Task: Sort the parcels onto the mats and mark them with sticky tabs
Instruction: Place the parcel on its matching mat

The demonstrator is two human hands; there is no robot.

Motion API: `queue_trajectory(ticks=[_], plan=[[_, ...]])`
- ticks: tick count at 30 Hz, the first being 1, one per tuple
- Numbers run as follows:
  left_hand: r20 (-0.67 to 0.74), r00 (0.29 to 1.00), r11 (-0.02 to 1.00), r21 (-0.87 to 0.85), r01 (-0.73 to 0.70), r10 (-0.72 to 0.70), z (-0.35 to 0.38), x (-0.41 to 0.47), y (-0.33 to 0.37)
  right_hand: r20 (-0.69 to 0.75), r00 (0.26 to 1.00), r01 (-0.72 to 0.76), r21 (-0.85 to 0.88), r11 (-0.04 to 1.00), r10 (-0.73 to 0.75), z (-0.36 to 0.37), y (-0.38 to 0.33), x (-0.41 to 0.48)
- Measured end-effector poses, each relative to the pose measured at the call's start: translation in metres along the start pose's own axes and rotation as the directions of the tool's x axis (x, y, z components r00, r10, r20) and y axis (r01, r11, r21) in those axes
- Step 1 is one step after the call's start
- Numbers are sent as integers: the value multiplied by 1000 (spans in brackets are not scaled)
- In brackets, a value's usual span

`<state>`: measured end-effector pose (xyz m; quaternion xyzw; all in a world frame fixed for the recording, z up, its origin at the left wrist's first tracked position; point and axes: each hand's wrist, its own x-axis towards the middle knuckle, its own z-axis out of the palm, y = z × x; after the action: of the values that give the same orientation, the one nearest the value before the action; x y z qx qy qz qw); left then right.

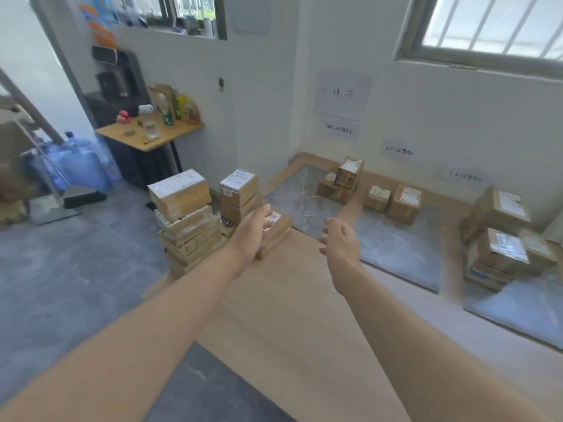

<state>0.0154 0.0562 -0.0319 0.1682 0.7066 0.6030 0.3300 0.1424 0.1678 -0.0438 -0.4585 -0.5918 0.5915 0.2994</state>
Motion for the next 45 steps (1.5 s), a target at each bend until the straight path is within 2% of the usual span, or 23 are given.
queue_trajectory(ticks=[8,11,15,25,33,39,42,45], plan=[[42,988,989,2,150,-150,-59,130,-40,-99,982,-162,17,987,163,106,35,77],[76,978,981,7,194,-194,-66,169,-54,-125,965,-228,39,973,231,137,50,99],[50,963,964,-22,266,-264,-64,210,-73,-139,939,-313,41,949,315,162,75,126],[-53,924,926,-9,379,-379,-62,279,-126,-43,872,-489,-49,871,488,195,136,179],[-77,919,921,21,389,-387,-56,300,-137,45,905,-423,-11,906,423,207,171,196],[-17,890,882,122,455,-456,-47,302,-144,-48,900,-436,-43,899,434,191,170,200],[49,879,877,111,468,-475,-35,295,-141,-47,893,-450,-60,891,448,183,165,201],[54,896,897,79,435,-440,-22,290,-131,-70,902,-431,-56,901,427,172,161,198]])
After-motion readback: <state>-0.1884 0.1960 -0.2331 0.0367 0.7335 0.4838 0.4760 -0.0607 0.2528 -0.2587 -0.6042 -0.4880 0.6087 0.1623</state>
